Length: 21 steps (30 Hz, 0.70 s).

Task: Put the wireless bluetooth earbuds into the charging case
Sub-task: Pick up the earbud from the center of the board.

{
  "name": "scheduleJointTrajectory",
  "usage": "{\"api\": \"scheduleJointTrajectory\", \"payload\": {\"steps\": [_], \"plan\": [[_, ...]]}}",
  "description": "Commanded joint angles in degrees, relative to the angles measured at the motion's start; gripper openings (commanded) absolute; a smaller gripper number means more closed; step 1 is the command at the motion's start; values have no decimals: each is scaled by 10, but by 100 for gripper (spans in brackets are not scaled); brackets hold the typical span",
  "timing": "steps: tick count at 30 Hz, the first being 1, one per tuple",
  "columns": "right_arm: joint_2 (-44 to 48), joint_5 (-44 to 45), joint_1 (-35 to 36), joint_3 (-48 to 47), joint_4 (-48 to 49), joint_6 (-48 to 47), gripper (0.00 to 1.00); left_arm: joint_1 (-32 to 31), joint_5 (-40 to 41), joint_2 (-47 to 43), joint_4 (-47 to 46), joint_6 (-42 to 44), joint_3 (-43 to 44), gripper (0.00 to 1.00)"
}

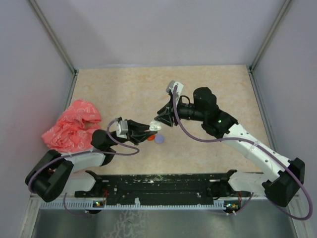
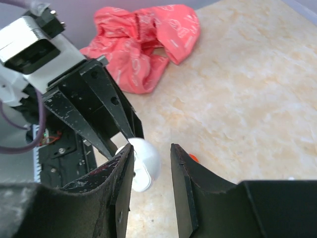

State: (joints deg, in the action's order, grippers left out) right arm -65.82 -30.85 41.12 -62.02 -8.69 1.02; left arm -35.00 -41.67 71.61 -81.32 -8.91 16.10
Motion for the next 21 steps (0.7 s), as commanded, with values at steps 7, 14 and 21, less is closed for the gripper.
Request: {"api": "scheduleJointTrajectory", "payload": {"steps": [7, 14, 21], "plan": [[-68, 153, -78, -10, -12, -14, 37, 10, 184, 11, 49, 33, -51, 0], [-199, 134, -116, -32, -1, -112, 37, 37, 187, 23, 51, 35, -66, 0], [-347, 105, -151, -123, -49, -204, 37, 50, 187, 26, 71, 61, -69, 0]]}}
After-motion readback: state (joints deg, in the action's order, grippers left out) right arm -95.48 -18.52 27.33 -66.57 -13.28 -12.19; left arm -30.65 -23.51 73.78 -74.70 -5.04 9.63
